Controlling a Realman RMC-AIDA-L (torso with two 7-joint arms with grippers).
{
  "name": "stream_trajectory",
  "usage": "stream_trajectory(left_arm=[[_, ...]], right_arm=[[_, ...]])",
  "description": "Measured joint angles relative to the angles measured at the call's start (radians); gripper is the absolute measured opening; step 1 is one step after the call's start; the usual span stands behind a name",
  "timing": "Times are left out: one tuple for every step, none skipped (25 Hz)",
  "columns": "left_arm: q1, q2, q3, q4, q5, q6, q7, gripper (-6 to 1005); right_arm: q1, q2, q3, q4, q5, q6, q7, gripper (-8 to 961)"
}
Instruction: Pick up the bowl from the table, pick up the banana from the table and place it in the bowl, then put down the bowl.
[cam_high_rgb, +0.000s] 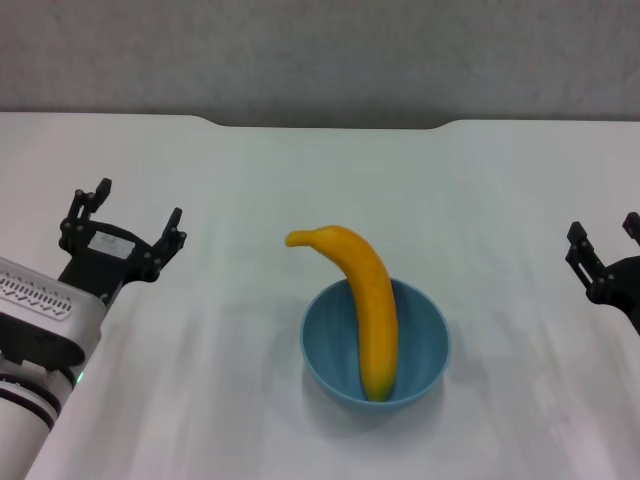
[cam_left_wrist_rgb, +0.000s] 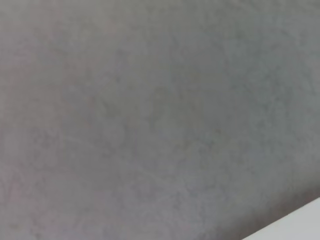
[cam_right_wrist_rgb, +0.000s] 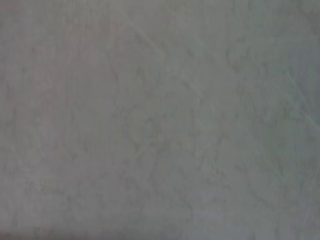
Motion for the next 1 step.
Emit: stream_trajectory(left_arm=[[0.000,0.000,0.000,0.001,0.004,0.003,0.000,894]], right_arm=[[-0.001,0.000,-0.001,0.002,0.001,-0.001,0.001,709]])
